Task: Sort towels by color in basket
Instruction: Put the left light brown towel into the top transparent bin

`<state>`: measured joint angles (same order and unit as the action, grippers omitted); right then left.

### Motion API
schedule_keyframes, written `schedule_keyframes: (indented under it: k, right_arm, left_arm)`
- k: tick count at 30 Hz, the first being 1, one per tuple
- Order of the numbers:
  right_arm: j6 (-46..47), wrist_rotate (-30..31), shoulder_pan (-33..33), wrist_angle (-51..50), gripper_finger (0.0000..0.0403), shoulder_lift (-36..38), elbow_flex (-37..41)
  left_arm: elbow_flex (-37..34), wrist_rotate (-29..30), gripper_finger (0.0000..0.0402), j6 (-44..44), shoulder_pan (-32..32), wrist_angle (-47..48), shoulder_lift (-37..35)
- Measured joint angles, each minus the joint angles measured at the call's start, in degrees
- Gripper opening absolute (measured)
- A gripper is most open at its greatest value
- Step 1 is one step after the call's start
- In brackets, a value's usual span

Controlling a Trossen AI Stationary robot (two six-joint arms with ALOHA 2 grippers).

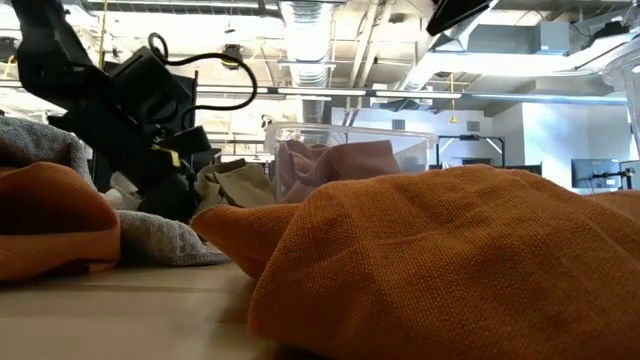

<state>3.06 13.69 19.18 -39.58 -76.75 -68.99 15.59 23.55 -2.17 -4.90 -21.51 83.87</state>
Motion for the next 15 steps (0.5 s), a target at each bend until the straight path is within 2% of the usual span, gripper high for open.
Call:
schedule_keyframes:
  k: [4, 8, 11, 15]
  right_arm:
    - [2.0, 2.7, 2.8, -1.0, 0.0134, 0.0, 0.0]
    - [4.3, 5.4, 5.2, -1.6, 0.0134, 0.0, 0.0]
    - [4.6, 7.2, 6.6, -1.6, 0.0134, 0.0, 0.0]
    - [4.9, 7.5, 7.4, -1.6, 0.0134, 0.0, 0.0]
  left_arm:
    - [0.3, -2.3, 0.0206, 0.6, -0.4, 0.2, 0.3]
    - [0.3, -2.4, 0.0105, 1.5, -0.4, 0.5, 0.3]
    - [0.2, -4.9, 0.0036, 1.5, -0.4, 0.6, -0.5]
    - [0.1, -9.0, 0.0033, 1.6, -0.2, 2.3, -5.1]
